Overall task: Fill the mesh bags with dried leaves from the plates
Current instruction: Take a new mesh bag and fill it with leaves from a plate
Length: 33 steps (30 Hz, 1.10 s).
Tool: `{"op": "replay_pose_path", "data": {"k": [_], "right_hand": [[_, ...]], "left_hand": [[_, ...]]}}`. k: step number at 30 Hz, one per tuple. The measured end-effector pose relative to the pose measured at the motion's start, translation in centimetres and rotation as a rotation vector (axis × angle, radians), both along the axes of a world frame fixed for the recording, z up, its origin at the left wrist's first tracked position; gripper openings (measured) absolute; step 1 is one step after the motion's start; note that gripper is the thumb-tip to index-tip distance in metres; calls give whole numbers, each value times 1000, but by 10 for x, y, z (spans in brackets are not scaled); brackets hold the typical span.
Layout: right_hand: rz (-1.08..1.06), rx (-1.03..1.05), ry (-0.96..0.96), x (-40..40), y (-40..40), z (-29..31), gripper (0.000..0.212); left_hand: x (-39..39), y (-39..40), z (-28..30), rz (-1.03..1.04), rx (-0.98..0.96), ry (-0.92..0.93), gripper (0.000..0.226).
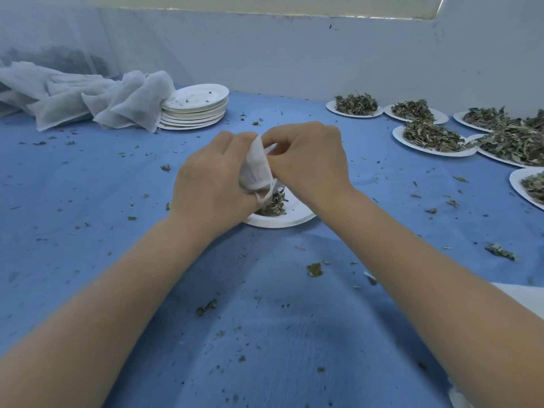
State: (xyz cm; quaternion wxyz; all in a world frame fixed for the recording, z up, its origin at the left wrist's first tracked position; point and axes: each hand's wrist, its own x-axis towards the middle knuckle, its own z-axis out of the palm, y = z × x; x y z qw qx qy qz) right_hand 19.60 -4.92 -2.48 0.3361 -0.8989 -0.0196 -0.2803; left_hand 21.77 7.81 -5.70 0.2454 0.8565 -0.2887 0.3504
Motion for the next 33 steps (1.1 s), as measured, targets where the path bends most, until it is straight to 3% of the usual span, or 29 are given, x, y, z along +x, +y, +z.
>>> {"op": "replay_pose_path", "data": {"k": [4, 9, 13, 17, 22, 26, 30, 33], "right_hand": [[-26, 4, -28, 3, -5, 3, 20], [256, 62, 130, 2, -12, 6, 26], [263, 155, 202, 6, -22, 3, 44], [209, -64, 282, 11, -34, -5, 21], [247, -457, 528, 11, -34, -12, 50], [230, -463, 510, 10, -37, -7, 45], [223, -413, 554, 7, -33, -8, 60], [193, -465, 479, 8, -25, -16, 50]], "left_hand": [[9, 8, -1, 35, -83, 124, 70], [20, 21, -2, 128, 26, 75, 50], [30, 33, -6, 198, 40, 61, 46], [35, 38, -11, 237, 53, 67, 43], [37, 37, -13, 233, 64, 84, 39], [36, 35, -13, 229, 61, 113, 39], [35, 35, -13, 229, 57, 126, 41], [34, 34, -13, 221, 58, 118, 41]]}}
